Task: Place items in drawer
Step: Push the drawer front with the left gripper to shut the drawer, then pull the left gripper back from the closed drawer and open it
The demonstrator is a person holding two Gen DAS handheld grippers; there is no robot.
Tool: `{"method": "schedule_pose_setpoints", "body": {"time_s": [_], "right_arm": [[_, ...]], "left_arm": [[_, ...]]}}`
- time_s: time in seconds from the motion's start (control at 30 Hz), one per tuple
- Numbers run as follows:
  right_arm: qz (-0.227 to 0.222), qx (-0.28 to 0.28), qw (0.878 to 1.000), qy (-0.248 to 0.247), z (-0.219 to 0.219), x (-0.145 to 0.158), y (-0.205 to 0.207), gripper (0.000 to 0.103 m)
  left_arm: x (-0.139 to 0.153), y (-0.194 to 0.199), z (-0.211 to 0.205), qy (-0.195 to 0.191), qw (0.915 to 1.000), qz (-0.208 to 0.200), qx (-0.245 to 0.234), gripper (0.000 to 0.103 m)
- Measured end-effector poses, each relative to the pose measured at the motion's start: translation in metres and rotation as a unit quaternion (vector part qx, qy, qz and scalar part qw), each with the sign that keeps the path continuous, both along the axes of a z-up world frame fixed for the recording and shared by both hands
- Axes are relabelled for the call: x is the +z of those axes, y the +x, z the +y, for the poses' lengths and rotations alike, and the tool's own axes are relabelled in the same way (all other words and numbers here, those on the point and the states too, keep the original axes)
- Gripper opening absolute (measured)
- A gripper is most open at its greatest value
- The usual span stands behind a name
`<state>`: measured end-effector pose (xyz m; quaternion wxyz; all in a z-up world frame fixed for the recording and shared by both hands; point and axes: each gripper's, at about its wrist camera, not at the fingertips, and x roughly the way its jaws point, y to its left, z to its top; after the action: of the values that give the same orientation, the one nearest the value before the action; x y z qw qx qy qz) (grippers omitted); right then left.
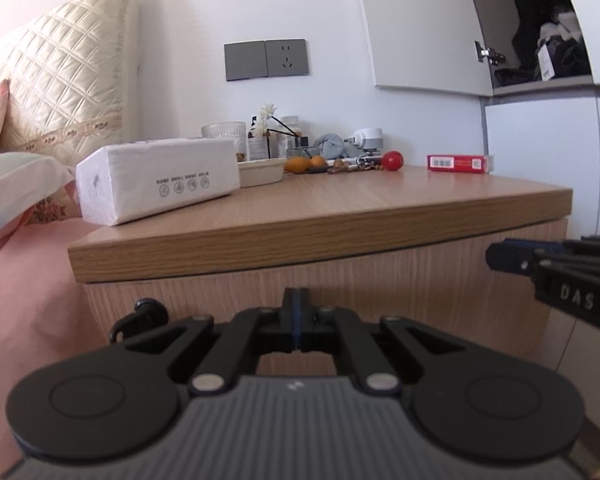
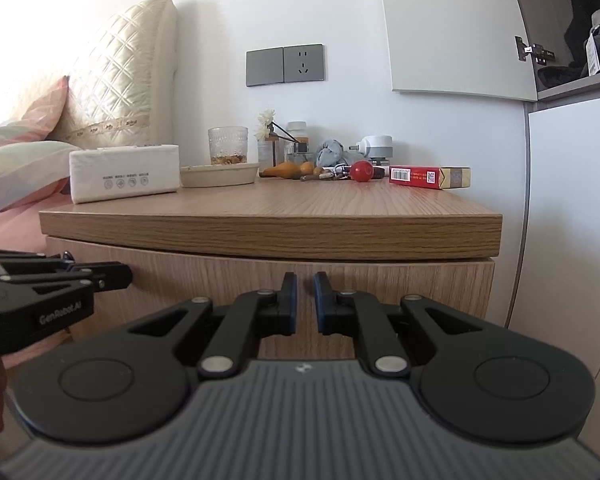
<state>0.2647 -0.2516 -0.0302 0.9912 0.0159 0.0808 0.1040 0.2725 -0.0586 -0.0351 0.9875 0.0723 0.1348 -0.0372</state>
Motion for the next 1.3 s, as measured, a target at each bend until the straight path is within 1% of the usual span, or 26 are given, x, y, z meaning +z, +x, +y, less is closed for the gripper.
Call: {"method": "schedule_pose_setpoints", "body": {"time_s": [0.17, 0.33, 0.53, 0.6, 0.7, 0.73, 0.83, 0.9, 0.97, 1.1, 1.17, 1.23, 1.3], "right_arm": [[0.003, -0.005, 1.000, 0.011, 0.001, 0.000, 0.004, 0.011], [0.007, -0.010, 1.000, 0.021, 0.002, 0.001, 0.007, 0.011], [0.001, -0.010, 1.000, 0.009, 0.003, -0.001, 0.006, 0.011], [0.006, -0.004, 1.000, 0.022, 0.000, -0.001, 0.007, 0.014], [0.024, 0.008, 0.997, 0.071, -0.010, 0.002, 0.004, 0.014], [0.027, 0.010, 0.997, 0.072, -0.010, 0.003, 0.003, 0.014], [0.030, 0.006, 0.998, 0.053, -0.008, 0.004, -0.002, 0.014], [0.037, -0.001, 0.998, 0.054, -0.009, 0.005, -0.004, 0.014], [0.044, -0.008, 0.997, 0.058, -0.011, 0.007, -0.005, 0.014], [0.068, -0.006, 0.995, 0.079, -0.017, 0.013, -0.015, 0.014], [0.072, -0.004, 0.995, 0.076, -0.018, 0.016, -0.021, 0.014], [0.066, -0.005, 0.995, 0.070, -0.017, 0.019, -0.026, 0.014], [0.062, -0.007, 0.996, 0.067, -0.017, 0.022, -0.031, 0.014]], "left_arm": [[-0.001, 0.004, 0.004, 0.002, 1.0000, 0.002, 0.000, 0.003], [-0.004, 0.003, 0.002, 0.022, 0.9997, -0.007, -0.001, 0.003], [-0.003, 0.002, 0.005, 0.021, 0.9997, -0.006, 0.007, 0.004], [-0.002, 0.002, 0.007, 0.024, 0.9996, -0.004, 0.012, 0.004], [0.000, -0.002, 0.009, 0.022, 0.9996, -0.002, 0.015, 0.004], [0.001, -0.003, 0.010, 0.021, 0.9997, -0.001, 0.015, 0.004], [0.007, -0.009, 0.010, 0.016, 0.9997, -0.001, 0.016, 0.005], [0.011, -0.016, 0.010, 0.011, 0.9998, -0.002, 0.014, 0.005], [0.014, -0.022, 0.010, 0.009, 0.9999, -0.001, 0.012, 0.009], [0.019, -0.036, 0.011, 0.006, 0.9999, 0.007, 0.011, 0.011], [0.023, -0.044, 0.014, 0.004, 0.9999, 0.006, 0.009, 0.016], [0.026, -0.051, 0.017, -0.004, 0.9999, 0.010, 0.008, 0.024], [0.030, -0.057, 0.022, -0.019, 0.9995, 0.022, 0.015, 0.027]]}}
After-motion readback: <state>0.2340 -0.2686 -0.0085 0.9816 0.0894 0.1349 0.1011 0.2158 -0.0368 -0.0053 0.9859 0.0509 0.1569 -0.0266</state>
